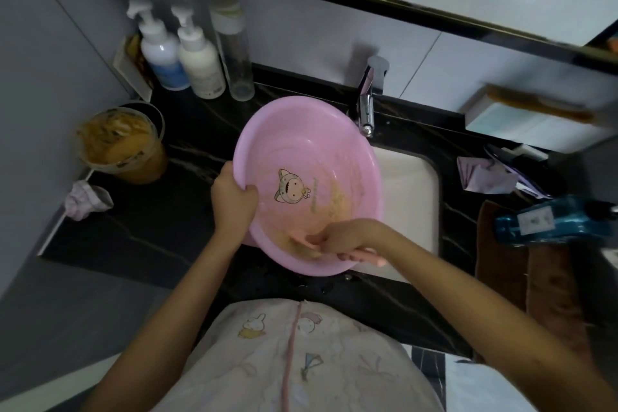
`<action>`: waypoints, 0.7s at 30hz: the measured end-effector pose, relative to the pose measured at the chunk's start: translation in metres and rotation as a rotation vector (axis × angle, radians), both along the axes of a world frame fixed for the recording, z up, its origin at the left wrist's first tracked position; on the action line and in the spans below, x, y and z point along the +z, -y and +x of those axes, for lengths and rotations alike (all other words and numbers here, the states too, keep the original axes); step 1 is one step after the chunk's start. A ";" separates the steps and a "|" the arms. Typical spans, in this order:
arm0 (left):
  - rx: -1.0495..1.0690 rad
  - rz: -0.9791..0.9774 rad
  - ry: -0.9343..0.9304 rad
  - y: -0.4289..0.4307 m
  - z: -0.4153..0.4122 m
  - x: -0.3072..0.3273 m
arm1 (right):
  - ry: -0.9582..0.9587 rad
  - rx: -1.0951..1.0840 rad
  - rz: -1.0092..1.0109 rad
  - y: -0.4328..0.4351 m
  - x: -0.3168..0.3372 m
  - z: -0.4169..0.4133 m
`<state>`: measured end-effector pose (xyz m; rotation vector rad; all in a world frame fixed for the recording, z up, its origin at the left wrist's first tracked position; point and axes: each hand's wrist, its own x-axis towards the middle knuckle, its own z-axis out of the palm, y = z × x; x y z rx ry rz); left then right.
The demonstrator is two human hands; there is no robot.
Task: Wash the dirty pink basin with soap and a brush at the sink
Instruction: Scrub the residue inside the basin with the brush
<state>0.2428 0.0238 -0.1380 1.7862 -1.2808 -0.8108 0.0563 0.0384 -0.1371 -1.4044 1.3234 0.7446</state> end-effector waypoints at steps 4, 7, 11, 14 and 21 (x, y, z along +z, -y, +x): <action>-0.058 -0.014 0.064 0.012 0.010 0.009 | -0.265 -0.028 -0.103 0.026 -0.010 -0.044; -0.126 -0.015 0.141 0.023 0.008 0.020 | -0.403 0.067 -0.380 0.049 -0.015 -0.063; -0.181 -0.024 0.209 0.039 -0.003 0.037 | -0.342 0.105 -0.774 0.088 -0.005 -0.083; -0.199 -0.025 0.263 0.051 -0.004 0.044 | -0.350 0.021 -0.744 0.086 -0.013 -0.088; -0.237 0.019 0.293 0.059 -0.007 0.043 | 0.071 -0.220 0.084 0.032 -0.028 -0.098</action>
